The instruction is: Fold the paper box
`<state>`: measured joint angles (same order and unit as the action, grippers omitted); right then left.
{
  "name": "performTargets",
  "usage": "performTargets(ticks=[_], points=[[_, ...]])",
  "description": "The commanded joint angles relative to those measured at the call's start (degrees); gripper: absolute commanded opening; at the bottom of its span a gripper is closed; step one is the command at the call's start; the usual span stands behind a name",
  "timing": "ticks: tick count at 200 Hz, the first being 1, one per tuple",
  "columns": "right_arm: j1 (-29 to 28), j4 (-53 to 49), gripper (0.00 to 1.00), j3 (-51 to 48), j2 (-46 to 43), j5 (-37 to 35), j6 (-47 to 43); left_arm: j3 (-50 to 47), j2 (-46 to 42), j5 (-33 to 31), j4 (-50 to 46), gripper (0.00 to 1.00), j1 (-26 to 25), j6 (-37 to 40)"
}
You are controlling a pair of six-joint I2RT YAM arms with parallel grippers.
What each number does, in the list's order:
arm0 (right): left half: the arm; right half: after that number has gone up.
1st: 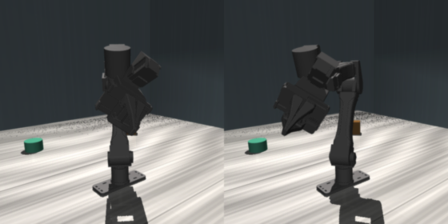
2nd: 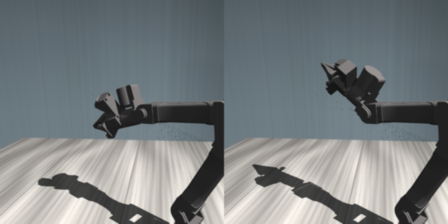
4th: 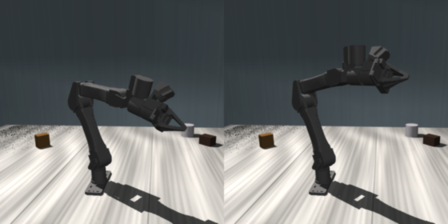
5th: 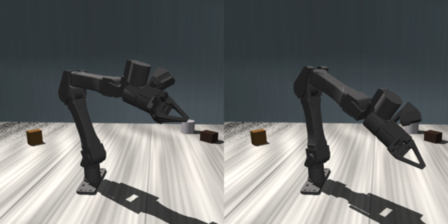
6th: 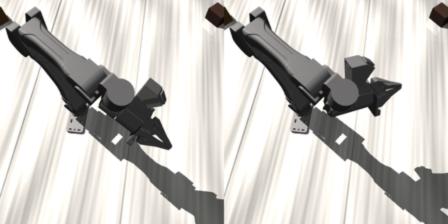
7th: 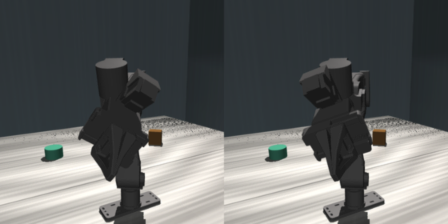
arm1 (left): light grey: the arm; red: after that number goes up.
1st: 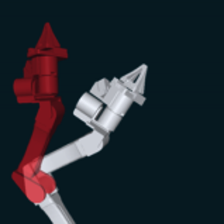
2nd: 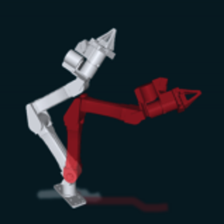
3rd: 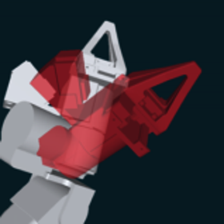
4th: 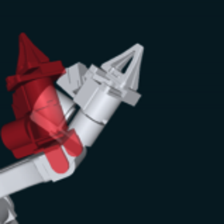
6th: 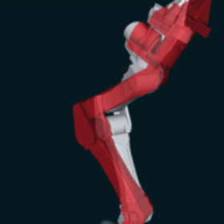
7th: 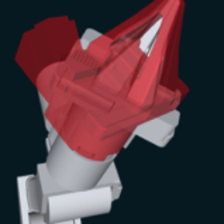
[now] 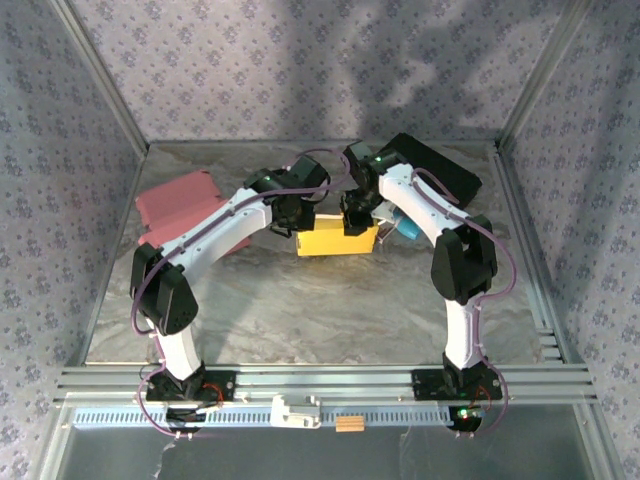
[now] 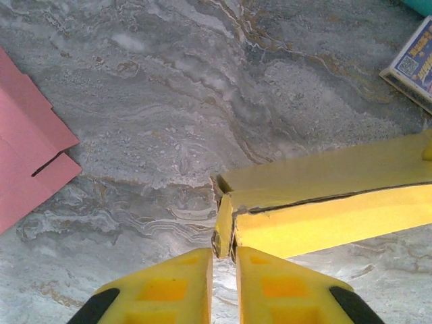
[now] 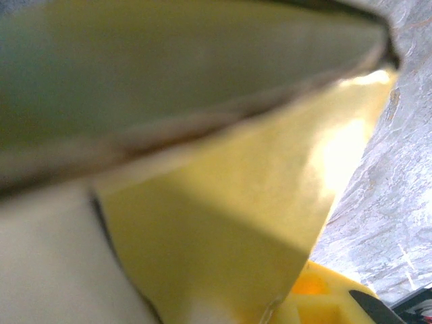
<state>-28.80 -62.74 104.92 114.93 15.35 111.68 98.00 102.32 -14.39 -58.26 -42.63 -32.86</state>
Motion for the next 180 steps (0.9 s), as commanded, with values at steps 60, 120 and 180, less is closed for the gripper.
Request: performTargets(ticks=[60, 120, 180], points=[[-0.2, -1.1, 0.25, -1.8, 1.0, -0.9, 2.1, 0.0, 1.4, 0.3, 0.7, 0.17, 1.0, 1.9], [0.0, -0.9, 0.25, -1.7, 1.1, -0.7, 1.7, -0.9, 0.4, 2.2, 2.1, 0.22, 0.9, 1.0], [0.1, -0.9, 0.25, -1.5, 1.2, -0.7, 1.4, -1.8, -0.2, 2.9, 2.4, 0.24, 1.2, 1.1]])
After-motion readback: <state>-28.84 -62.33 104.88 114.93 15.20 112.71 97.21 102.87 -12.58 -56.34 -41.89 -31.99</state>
